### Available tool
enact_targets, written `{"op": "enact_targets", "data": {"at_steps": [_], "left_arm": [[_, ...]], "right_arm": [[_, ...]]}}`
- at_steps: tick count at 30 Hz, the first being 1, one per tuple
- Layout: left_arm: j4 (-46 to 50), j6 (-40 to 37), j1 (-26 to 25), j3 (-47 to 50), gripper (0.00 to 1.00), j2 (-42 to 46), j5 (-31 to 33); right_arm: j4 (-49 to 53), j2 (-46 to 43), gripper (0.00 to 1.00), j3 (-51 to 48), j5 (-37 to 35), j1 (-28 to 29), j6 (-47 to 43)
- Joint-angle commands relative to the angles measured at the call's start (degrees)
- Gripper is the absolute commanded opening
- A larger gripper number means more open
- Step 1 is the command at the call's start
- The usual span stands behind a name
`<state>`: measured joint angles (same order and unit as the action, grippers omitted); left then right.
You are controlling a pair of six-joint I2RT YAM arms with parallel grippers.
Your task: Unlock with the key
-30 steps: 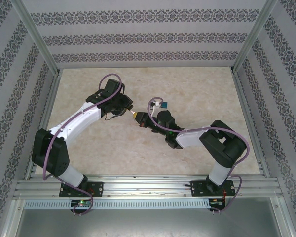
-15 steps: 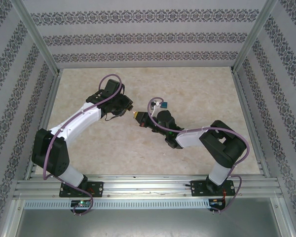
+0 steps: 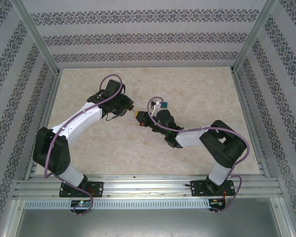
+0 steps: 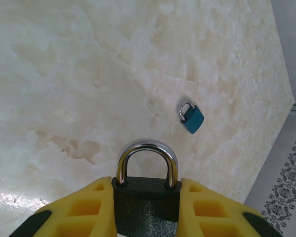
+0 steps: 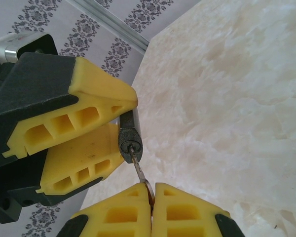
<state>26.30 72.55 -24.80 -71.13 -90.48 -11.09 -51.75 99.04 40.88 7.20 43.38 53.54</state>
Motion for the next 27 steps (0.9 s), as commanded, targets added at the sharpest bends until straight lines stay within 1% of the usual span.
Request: {"op": "enact_targets", "data": {"at_steps": [1, 6, 8, 14, 19, 23, 27], "left_arm": [[0.9, 1.1, -1.8, -1.0, 0.21, -0.8, -0.8], [2.9, 0.4, -2.3, -3.0, 0.21, -1.9, -0.2], [3.9, 0.0, -2.5, -3.6, 0.19, -2.3, 0.2], [3.9, 0.4, -2.7, -3.9, 0.17, -3.2, 0.0], [3.3, 0.9, -2.9, -3.6, 0.16, -3.2, -0.3], [2.6, 1.3, -3.1, -3.3, 0.15, -3.0, -0.8], [1.5, 2.0, -3.2, -2.7, 0.12, -2.7, -1.4]], "right_arm": [[-0.9, -1.3, 0.00, 3.1, -3.5, 1.1, -3.3], [-2.5, -0.5, 0.00, 3.6, -3.6, 2.1, -3.4], [-2.4, -0.6, 0.00, 4.0, -3.9, 2.7, -4.1], [-4.1, 0.4, 0.00, 5.6, -3.2, 4.6, -6.0], [-3.6, 0.3, 0.00, 6.0, -5.1, 5.8, -9.6], [-8.5, 3.1, 0.00, 7.2, -1.6, 4.6, -5.0], [-9.7, 4.0, 0.00, 9.3, -0.2, 4.4, -2.9]]}}
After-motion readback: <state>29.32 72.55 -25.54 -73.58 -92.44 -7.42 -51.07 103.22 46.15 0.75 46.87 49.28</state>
